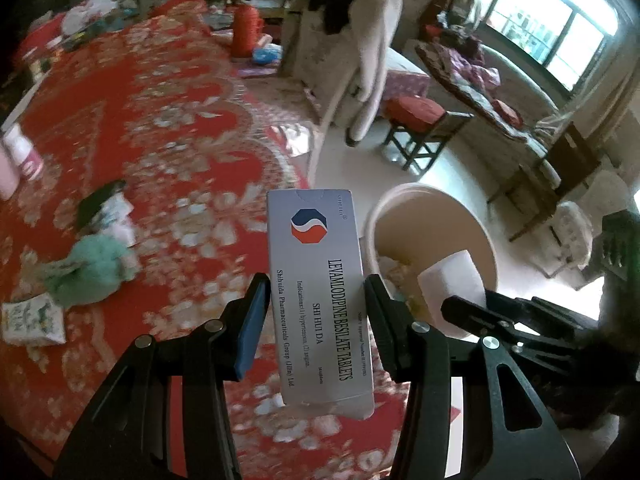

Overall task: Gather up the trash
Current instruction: 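Carry the medicine box and white block over the beige bin, then open both tools to drop the medicine box and white block into the bin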

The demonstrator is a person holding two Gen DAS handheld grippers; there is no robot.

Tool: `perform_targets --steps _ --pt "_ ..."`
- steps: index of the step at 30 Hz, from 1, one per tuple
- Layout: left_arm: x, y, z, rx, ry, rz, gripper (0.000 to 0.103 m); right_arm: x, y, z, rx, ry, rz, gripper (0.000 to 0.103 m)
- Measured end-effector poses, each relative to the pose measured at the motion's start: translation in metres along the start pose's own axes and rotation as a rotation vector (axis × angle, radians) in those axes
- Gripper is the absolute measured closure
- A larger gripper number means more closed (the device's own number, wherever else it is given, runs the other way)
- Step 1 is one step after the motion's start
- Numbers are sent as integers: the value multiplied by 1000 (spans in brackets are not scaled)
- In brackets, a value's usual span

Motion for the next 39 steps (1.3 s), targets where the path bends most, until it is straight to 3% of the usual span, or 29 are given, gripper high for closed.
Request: perform_targets --steps 15,24,39 --pt "62 -42 51 -44 54 61 56 85 -10 -5 -5 47 143 66" --pt "90 -54 96 -110 69 64 56 130 -16 12 -52 72 204 66" --pt "107 -62 125 -156 96 58 55 168 -18 27 -95 89 258 62"
Point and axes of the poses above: each gripper's, at about its wrist camera, not at the fingertips, and z roughly the way its jaws point, x to its right, y to its underside, the point moved 6 cm from there along z, roughly the way its jaws point, and after that the axes turned 13 degrees about -x, right-handed, at the moved point
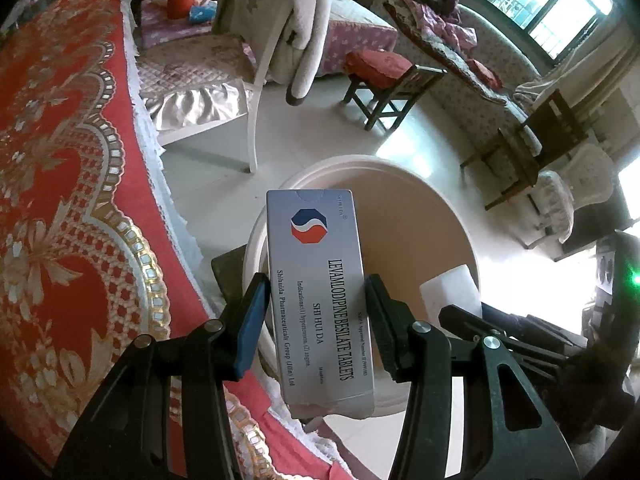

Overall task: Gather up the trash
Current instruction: 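Open both tools to drop the medicine box and white block into the bin, then move both tools back over the milk carton and green towel on the table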

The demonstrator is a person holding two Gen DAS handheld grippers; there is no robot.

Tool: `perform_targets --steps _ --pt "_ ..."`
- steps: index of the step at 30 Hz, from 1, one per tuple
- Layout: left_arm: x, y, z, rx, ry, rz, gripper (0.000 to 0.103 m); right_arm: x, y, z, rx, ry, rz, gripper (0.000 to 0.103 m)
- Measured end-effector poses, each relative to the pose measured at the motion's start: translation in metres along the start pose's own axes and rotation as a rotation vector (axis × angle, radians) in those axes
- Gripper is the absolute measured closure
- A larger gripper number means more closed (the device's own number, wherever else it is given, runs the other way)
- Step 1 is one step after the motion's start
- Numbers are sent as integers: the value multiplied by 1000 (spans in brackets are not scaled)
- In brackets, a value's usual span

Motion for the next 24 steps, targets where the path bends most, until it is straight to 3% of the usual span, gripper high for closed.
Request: perform_targets --steps 9,14,24 --pt "2 -6 5 -20 68 -9 54 5 -3 3 -3 3 29 50" --pt "-1 -5 1 -22 88 -17 48 0 -2 4 -9 2 20 49" --pt "-13 4 -18 10 70 -33 47 -20 -2 0 3 -5 -10 49"
Point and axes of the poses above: each gripper's, at about its wrist camera, not at the fingertips, and z roughly the way its jaws point, x to its right, y to its underside, the point moved 6 cm from there along z, roughly the way its jaws point, and after that the axes turned 13 degrees about -x, right-handed, at the moved point
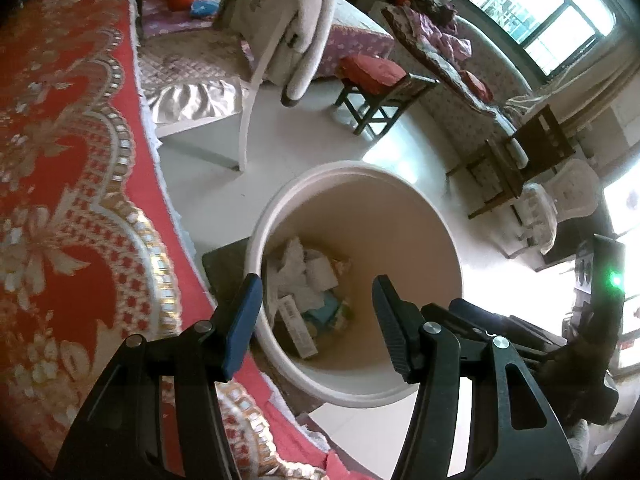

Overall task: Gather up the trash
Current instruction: 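Move both tools back over the milk carton and green towel on the table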

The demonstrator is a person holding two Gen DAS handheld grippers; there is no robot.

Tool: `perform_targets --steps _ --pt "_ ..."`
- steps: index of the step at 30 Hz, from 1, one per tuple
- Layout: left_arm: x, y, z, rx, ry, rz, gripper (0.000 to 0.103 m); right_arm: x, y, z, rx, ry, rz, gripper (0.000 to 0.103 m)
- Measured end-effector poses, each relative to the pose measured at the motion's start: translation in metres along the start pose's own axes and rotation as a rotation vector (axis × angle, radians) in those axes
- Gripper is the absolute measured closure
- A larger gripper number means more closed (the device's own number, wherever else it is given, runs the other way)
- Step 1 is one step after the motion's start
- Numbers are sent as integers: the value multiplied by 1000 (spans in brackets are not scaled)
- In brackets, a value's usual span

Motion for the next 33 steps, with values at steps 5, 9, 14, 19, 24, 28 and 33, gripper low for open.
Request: perform_targets --steps 5,9,14,19,24,28,33 --pt "-12 7 -19 39 -56 -3 47 -19 -1 2 -5 -6 -36 49" --pt "-31 14 -34 69 -87 -17 47 -42 -2 4 -7 -15 -76 49" --pt "-65 31 -49 94 -121 -67 47 -78 -1 8 -15 -29 -144 49" --pt "-111 49 -70 122 -149 -156 47 -126 5 19 -37 -50 -235 49" --pt "-163 68 -91 146 -180 -258 47 -181 13 35 -74 -74 -342 49" --pt "-205 88 -108 167 -211 -348 47 -222 21 47 -99 -86 -425 49" --pt "-259 113 -140 220 -242 -462 47 -262 31 57 -118 -102 -498 49"
Point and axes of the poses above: each gripper's, at about its wrist camera, not at the fingertips, and z roughly the way its jaws point, x to its right, y to its underside, the point moved 6 cm from there along z, roughly the way its jaws point, and after that the axes turned 13 degrees about -x, right-handed, at the moved point
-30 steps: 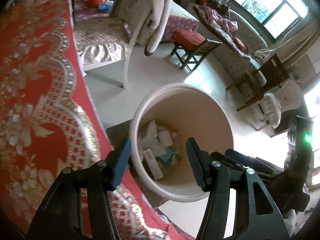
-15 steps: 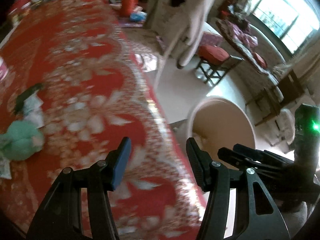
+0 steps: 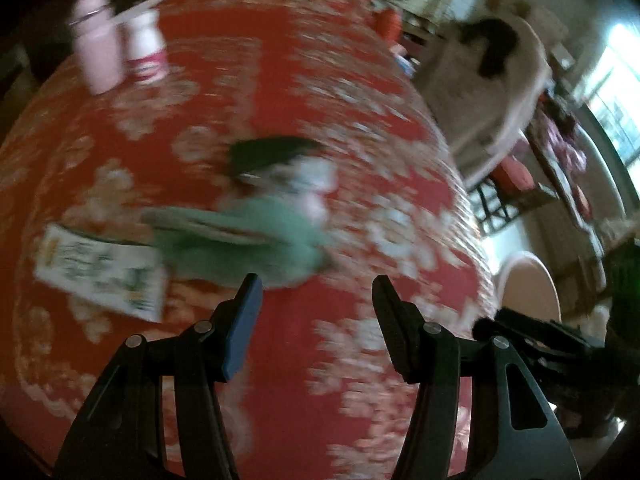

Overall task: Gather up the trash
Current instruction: 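Move both tools back over the milk carton and green towel on the table, then grasp the white milk carton with the left tool while the right tool grasps the green towel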

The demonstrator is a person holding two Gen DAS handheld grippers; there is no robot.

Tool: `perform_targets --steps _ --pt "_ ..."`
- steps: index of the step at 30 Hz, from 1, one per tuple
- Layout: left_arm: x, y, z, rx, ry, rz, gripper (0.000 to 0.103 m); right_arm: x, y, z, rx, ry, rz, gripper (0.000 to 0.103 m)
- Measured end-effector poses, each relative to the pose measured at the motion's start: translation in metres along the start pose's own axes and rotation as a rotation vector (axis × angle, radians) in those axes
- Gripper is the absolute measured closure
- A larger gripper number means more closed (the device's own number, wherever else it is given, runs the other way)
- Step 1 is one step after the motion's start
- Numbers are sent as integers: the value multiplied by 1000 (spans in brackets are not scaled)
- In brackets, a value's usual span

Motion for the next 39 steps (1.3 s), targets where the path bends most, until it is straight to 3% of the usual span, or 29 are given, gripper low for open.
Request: perform_targets --steps 5,13,20,23,28,30,33,39 --pt "-50 -13 -4 13 -11 -86 47 -27 -10 11 -16 -9 -49 49" --pt "-76 -18 14 -26 71 -130 48 -51 -16 21 -33 -12 -95 49" --pt "-118 15 -3 -68 46 -195 48 -83 -30 29 -36 -49 -166 48" --pt "-143 34 -12 -82 24 -235 48 -100 -39 36 -24 -49 -194 40" --pt "-174 64 -26 -99 13 -294 48 -115 -68 56 -9 -121 -117 40" --pt "-183 76 -33 -92 21 -317 48 -118 -74 68 -35 -191 -72 40" --pt "-196 89 -49 -69 21 -348 48 -133 -66 83 -107 -248 -72 40" --pt "-214 95 -71 -16 30 -405 48 -183 -27 87 -183 -296 -223 40"
Point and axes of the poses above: each gripper's, at about its wrist camera, not at the fingertips, and z roughly the way its jaws point, x to its right, y to its underside, the point moved 6 cm from there along z, roughly the way its jaws point, and after that the axes turned 13 degrees about -x, right-handed, at the moved point
